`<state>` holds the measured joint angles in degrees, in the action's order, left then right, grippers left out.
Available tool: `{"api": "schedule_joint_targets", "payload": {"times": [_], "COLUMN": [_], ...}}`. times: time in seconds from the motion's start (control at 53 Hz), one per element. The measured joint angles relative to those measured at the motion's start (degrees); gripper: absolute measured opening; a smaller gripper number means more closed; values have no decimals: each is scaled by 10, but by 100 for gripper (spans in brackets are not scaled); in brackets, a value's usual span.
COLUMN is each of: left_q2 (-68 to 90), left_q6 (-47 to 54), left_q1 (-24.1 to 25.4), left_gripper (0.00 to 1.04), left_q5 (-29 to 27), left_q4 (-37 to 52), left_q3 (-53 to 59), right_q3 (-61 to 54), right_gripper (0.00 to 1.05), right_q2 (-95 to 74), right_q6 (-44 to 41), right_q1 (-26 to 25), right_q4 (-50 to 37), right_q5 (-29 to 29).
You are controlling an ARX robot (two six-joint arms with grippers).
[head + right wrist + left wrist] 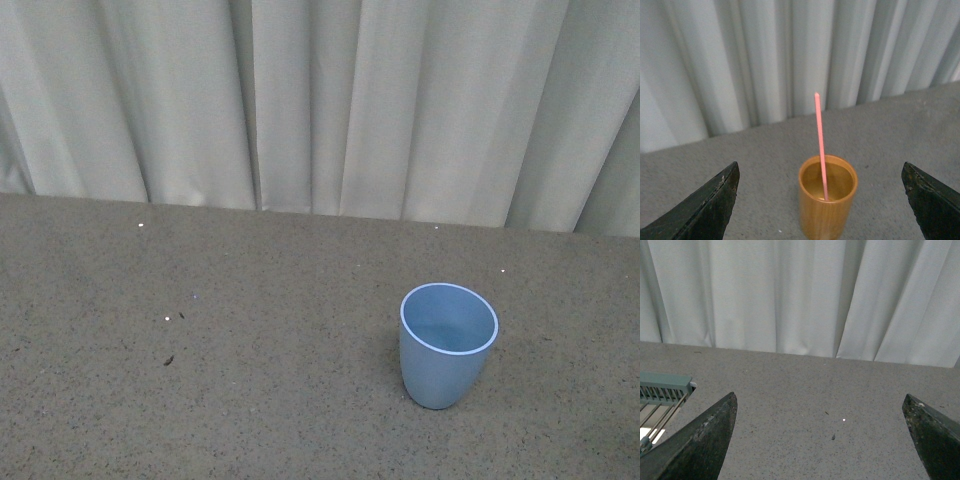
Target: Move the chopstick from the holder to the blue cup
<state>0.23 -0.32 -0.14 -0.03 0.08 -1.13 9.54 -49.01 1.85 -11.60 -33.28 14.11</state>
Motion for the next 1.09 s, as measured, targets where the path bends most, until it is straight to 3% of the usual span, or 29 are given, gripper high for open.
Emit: {"api": "schedule_joint_targets", "payload": {"times": [0.207, 0.566, 0.811, 1.093], "left_q2": [0, 0, 0, 0], "left_q6": [0, 0, 0, 0], "left_q1": [0, 0, 0, 0], "left_gripper": [98, 98, 98, 98], "left_q5": [0, 0, 0, 0], "left_q4": [0, 0, 0, 0], "left_q3": [0, 0, 0, 0], "right_q3": [120, 264, 334, 394], "right_gripper": [95, 95, 95, 95], "right_q2": [-203, -385, -447, -471], "right_q6": [48, 113, 109, 90], "right_q1": [-125, -198, -208, -176], "right_q4": [52, 102, 124, 148], "right_q5": [-111, -161, -159, -155]}}
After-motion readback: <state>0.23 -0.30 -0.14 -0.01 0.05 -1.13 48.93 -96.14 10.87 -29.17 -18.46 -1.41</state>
